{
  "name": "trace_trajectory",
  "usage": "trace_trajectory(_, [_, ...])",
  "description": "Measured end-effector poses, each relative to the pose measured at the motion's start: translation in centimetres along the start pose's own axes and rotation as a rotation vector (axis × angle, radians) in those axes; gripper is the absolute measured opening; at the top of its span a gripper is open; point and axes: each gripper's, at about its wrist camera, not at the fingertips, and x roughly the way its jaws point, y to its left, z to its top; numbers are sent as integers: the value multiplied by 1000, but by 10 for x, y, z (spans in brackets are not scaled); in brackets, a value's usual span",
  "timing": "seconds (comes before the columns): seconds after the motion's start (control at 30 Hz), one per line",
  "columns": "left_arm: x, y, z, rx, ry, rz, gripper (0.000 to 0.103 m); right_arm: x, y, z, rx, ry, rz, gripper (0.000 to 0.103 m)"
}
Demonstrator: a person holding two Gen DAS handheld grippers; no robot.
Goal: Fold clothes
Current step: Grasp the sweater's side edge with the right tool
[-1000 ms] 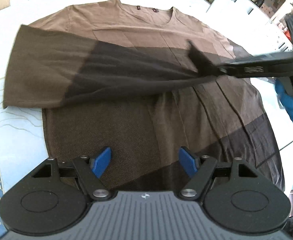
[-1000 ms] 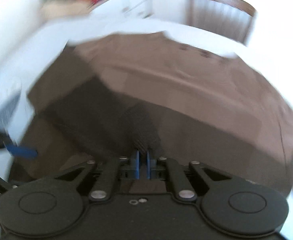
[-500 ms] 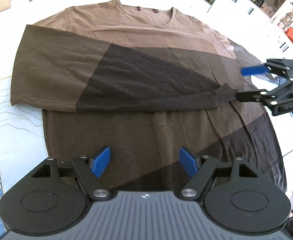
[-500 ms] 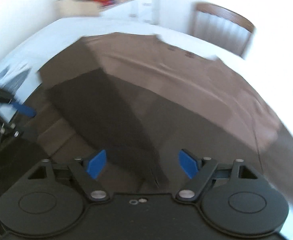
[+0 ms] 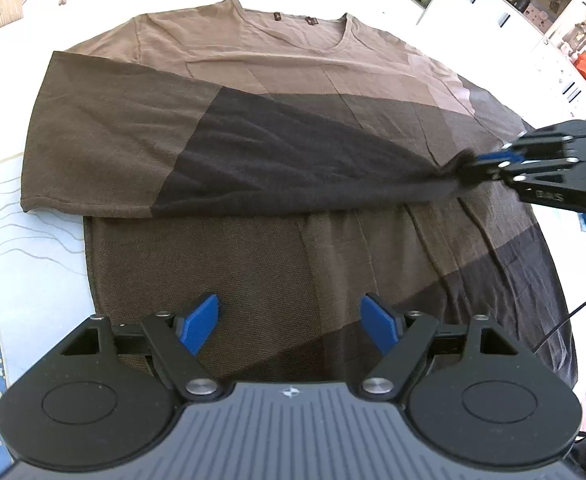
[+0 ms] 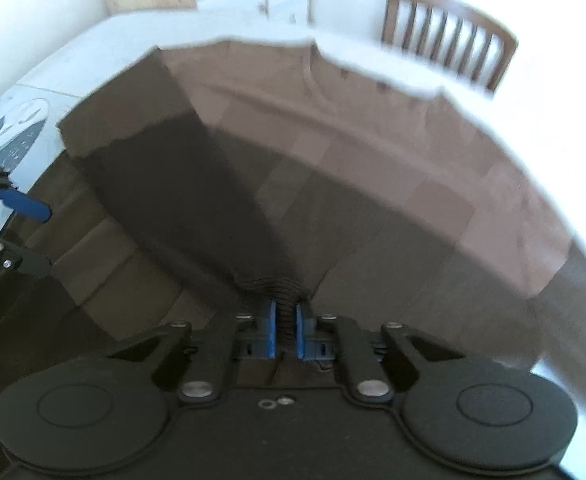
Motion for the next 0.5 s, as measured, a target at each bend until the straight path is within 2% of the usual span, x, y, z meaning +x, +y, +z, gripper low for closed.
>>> trace_trajectory(0.13, [-1,1,0,0,-1,-4,79,-23,24,-16,-176,-83,-3,103])
trace_trajectory(0.2, [-1,1,0,-2,-1,-8,79,-27,40,-30,-282,-76,27,103])
trace_trajectory(0.27, [-1,1,0,-1,-1,-11,79,-27,49,-45,-342,-30,80,103])
trace_trajectory(0.33, [-1,2,0,0,-1,-14,79,-28,51,-54,-370,24,136,103])
trace_trajectory(0.43, [-1,2,0,-1,-3,-18,80,-34,49,-54,-342,9,106,103])
trace_trajectory(0.5, [-1,2,0,0,-4,-19,80,-35,42,-45,-260,-3,93,103])
